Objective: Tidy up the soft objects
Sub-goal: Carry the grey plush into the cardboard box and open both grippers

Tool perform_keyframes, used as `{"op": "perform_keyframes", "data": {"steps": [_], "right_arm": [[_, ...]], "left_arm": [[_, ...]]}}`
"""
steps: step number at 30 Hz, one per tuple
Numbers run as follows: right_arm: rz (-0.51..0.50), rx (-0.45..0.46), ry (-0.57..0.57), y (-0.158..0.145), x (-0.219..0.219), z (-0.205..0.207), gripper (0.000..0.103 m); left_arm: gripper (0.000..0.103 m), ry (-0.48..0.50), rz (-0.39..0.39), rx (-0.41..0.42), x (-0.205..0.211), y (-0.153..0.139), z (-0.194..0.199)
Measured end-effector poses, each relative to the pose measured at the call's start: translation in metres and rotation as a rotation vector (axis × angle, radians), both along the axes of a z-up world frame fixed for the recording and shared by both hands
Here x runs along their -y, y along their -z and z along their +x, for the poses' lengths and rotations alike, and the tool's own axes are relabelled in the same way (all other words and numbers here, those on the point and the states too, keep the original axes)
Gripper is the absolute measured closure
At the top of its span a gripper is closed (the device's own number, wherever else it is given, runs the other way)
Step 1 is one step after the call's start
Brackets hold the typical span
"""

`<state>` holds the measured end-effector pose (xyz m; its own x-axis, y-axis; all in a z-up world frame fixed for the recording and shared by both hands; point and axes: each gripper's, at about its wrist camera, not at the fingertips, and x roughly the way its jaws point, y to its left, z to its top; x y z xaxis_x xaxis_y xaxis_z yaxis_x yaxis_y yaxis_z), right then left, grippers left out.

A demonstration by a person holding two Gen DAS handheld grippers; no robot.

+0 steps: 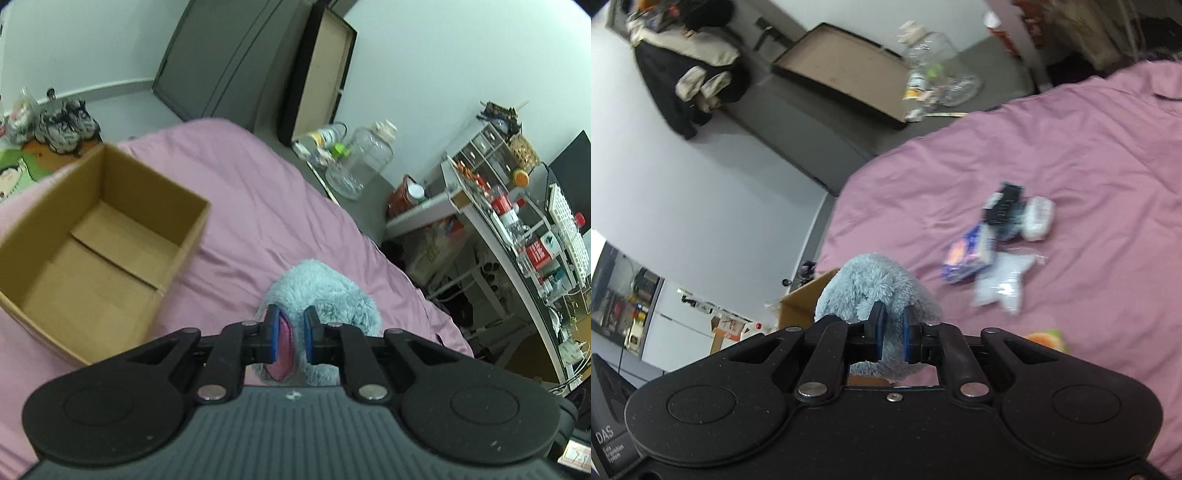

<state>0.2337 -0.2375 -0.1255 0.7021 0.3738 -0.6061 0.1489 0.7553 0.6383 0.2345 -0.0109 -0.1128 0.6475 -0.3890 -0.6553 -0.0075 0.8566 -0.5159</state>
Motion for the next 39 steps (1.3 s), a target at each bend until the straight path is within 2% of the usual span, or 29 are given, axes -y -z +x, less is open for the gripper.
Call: {"op": "perform_keyframes", "data": {"steps": [5, 9, 16, 20, 30, 39], "right_arm": [[0.018, 0.03, -0.025, -0.007, -0.027, 0.005, 0.093], [0.018, 0.043, -0.042, -0.01, -0.049, 0.012, 0.093], [0.025, 0.048, -0.06, -0.009, -0.078, 0.027, 0.093], [0.017, 0.051, -0.06, -0.008, -0.091, 0.037, 0.093], [0.005, 0.043, -0.063, 0.004, -0.114, 0.06, 0.093], [-0.006, -0.004, -0.077, 0.029, -0.129, 0.082, 0.093]], "left_arm": [[0.091, -0.01, 0.019, 0.035, -0.027, -0.012, 0.005], [0.091, -0.004, 0.074, 0.07, -0.041, -0.018, 0.009], [0.091, 0.01, 0.06, 0.074, -0.075, -0.017, 0.027], [0.091, 0.016, 0.088, 0.086, -0.084, -0.015, 0.035], [0.091, -0.006, 0.024, 0.051, -0.115, 0.006, 0.062], [0.09, -0.043, -0.002, -0.011, -0.132, 0.037, 0.08]]}}
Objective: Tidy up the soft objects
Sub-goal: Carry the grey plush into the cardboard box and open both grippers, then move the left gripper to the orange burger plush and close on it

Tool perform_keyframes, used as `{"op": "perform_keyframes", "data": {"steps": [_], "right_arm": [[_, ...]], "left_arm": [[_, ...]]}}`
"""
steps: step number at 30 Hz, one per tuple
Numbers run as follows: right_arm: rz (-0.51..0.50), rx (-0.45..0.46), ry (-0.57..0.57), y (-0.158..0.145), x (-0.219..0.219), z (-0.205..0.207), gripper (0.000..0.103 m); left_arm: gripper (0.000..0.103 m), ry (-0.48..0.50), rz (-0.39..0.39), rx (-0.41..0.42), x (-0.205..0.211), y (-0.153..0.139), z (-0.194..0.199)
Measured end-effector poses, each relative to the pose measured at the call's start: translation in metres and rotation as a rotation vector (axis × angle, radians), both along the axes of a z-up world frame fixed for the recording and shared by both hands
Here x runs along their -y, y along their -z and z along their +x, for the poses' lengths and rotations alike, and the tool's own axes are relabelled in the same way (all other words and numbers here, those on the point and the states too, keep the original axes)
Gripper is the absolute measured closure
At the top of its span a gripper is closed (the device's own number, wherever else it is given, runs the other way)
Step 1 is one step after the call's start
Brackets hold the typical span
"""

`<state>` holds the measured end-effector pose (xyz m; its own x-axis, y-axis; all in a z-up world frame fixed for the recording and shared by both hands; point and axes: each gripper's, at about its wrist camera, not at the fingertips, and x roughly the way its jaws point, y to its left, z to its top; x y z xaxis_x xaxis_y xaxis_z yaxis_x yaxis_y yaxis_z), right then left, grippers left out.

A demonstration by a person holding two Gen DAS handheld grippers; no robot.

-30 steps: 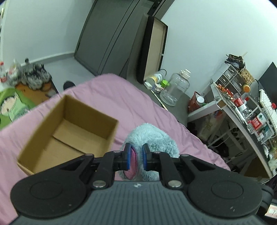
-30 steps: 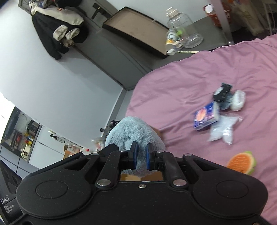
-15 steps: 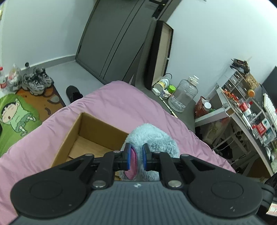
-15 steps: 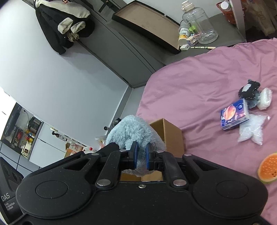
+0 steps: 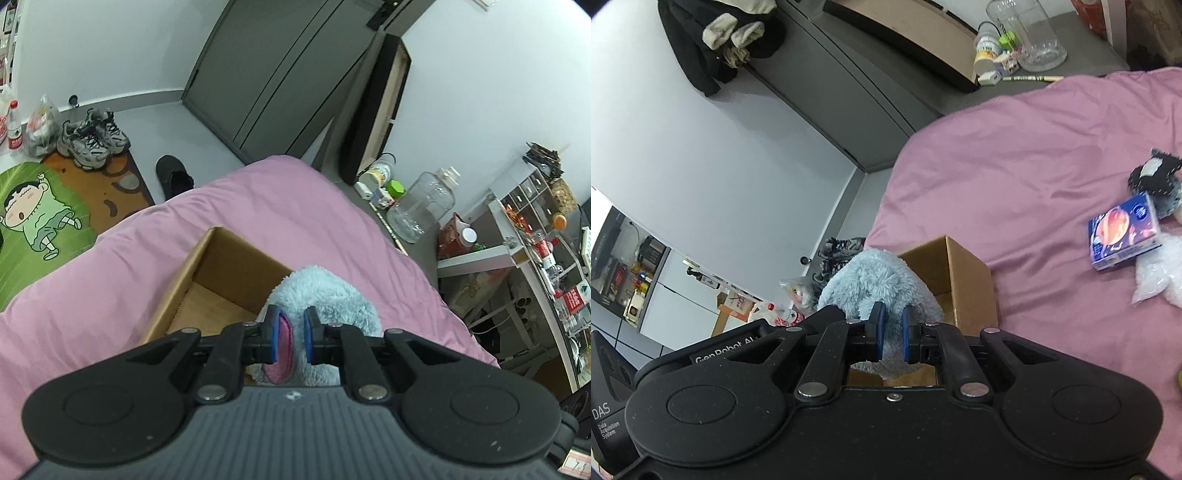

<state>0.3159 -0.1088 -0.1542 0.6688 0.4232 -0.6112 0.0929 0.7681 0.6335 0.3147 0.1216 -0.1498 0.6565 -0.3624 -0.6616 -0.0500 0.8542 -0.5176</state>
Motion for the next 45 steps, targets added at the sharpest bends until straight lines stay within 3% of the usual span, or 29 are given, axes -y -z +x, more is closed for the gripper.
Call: {"op": "perform_keyframes", "data": {"steps": [6, 11, 15, 20, 29, 37, 40, 45], "right_arm": [[0.0, 0.001, 0.004, 0.008, 0.0, 0.01, 0.092], [-0.025, 0.013, 0.033, 0.005, 0.007, 0.008, 0.069], [-0.027, -0.005, 0.035, 0.003, 0.014, 0.002, 0.067], [-0.036, -0.009, 0.03, -0.009, 0.021, -0.013, 0.06], [-0.057, 0.062, 0.021, -0.054, 0.043, -0.051, 0.039], [-0.071, 0.072, 0.059, -0.076, 0.082, -0.096, 0.035], [-0.073, 0.085, 0.073, -0.084, 0.092, -0.11, 0.024], [-0.089, 0.101, 0.051, -0.096, 0.108, -0.131, 0.021]], "left_arm": [[0.09, -0.008, -0.005, -0.002, -0.001, 0.01, 0.009], [0.084, -0.102, 0.044, 0.008, -0.008, 0.007, 0.008], [0.079, -0.145, 0.027, 0.006, -0.018, -0.002, 0.004], [0.065, -0.131, 0.093, -0.026, -0.01, -0.014, -0.006], [0.039, -0.087, 0.115, 0.024, 0.016, -0.05, -0.052], [0.034, -0.088, 0.14, -0.007, 0.037, -0.06, -0.09], [0.034, -0.093, 0.144, -0.013, 0.042, -0.066, -0.102], [0.033, -0.075, 0.149, 0.0, 0.053, -0.08, -0.122]]}}
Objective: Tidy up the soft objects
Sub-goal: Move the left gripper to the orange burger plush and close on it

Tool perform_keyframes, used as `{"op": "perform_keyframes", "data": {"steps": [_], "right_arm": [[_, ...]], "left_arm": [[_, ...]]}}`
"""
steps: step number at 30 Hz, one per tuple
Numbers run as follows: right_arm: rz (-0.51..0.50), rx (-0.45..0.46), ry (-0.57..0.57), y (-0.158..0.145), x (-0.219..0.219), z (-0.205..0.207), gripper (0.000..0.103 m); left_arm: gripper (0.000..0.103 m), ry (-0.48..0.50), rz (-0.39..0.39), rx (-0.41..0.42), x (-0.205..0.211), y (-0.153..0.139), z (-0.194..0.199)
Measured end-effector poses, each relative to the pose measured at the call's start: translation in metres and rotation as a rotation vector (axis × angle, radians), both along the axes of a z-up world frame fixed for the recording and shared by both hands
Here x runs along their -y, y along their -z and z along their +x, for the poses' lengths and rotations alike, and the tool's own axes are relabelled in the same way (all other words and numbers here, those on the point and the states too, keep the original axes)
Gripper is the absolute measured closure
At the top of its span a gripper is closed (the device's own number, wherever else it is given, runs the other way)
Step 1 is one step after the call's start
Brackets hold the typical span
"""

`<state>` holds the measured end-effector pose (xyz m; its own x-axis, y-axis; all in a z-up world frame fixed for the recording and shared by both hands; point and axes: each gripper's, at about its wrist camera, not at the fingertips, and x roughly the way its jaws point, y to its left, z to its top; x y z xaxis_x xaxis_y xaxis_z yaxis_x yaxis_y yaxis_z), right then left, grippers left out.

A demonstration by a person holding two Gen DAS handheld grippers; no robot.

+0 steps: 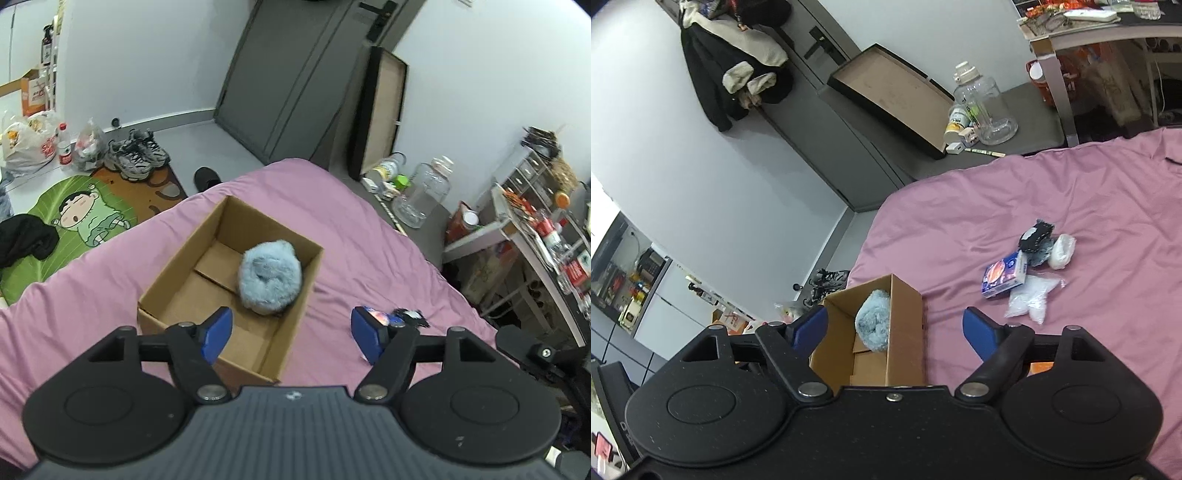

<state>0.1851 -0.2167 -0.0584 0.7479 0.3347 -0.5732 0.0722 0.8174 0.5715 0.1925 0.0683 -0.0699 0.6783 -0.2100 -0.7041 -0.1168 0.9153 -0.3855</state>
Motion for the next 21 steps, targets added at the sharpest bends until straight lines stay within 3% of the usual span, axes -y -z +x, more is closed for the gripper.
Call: {"op": "perform_keyframes", "data": {"steps": [14, 16, 21], "right_arm": [[-0.038, -0.026, -0.054, -0.005, 0.037, -0.034, 0.01], [-0.033, -0.043, -0.058, -0.001, 0.043, -0.035, 0.005], [-0.016, -0.075, -0.05, 0.014, 0.06, -0.033, 0.004]], "left_arm": [[0.033, 0.018, 0.041, 0.007, 0.037, -0.02, -0.039], [0.032, 0.023, 0.05, 0.0, 0.043, -0.019, -0.041], [0.023, 0.006, 0.056, -0.027, 0.051, -0.014, -0.049]]}}
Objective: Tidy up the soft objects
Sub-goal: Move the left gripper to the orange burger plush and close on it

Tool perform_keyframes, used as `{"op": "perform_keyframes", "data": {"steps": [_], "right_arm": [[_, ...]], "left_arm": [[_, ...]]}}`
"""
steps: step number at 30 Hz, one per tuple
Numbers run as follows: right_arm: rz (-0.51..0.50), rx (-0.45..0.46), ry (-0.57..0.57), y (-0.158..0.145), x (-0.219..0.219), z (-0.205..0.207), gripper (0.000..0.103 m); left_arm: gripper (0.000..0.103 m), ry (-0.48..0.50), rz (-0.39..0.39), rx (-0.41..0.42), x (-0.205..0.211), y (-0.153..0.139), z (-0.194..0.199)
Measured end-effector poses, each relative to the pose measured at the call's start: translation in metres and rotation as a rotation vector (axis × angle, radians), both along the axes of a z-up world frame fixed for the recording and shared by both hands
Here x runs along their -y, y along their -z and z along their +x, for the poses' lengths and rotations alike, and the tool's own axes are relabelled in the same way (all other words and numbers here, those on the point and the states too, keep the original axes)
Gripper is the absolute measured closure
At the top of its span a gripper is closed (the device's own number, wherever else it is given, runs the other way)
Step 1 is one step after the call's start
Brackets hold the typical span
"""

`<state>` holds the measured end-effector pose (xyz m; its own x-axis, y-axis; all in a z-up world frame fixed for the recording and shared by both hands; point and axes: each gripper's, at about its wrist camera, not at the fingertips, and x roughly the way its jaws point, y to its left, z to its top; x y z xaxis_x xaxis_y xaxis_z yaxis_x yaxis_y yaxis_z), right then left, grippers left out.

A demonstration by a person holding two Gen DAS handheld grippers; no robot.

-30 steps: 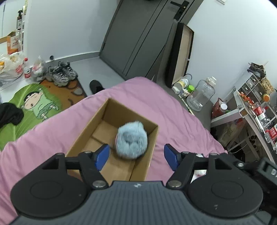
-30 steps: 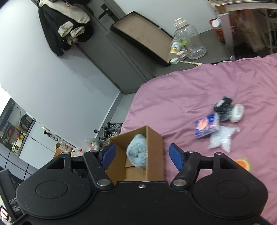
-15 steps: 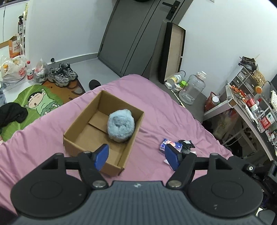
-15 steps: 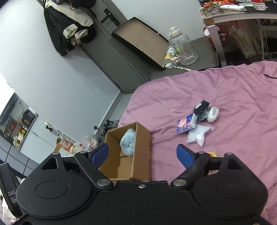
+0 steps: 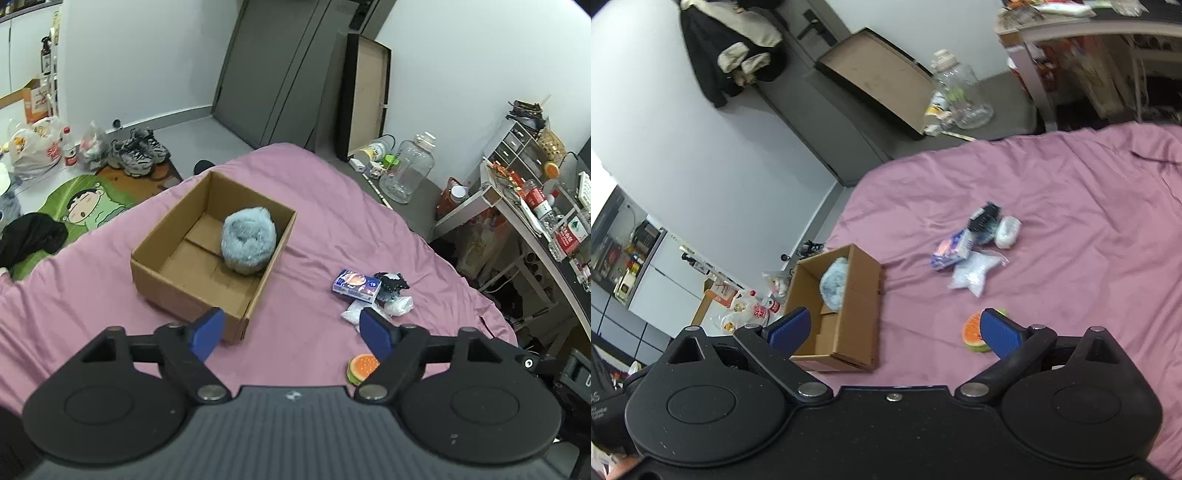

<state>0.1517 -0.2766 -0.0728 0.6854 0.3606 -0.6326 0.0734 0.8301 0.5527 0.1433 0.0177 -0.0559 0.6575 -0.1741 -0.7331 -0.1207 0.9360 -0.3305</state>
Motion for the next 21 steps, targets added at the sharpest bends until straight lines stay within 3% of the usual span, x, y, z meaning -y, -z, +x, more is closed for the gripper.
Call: {"op": "perform_keyframes", "data": {"steps": [21], "right_arm": [[0.136, -0.16, 0.064, 0.08, 0.048, 0.025, 0.008]], "left_arm": [[0.022, 0.053, 0.04, -0.111, 0.066, 0.058, 0.024]]}}
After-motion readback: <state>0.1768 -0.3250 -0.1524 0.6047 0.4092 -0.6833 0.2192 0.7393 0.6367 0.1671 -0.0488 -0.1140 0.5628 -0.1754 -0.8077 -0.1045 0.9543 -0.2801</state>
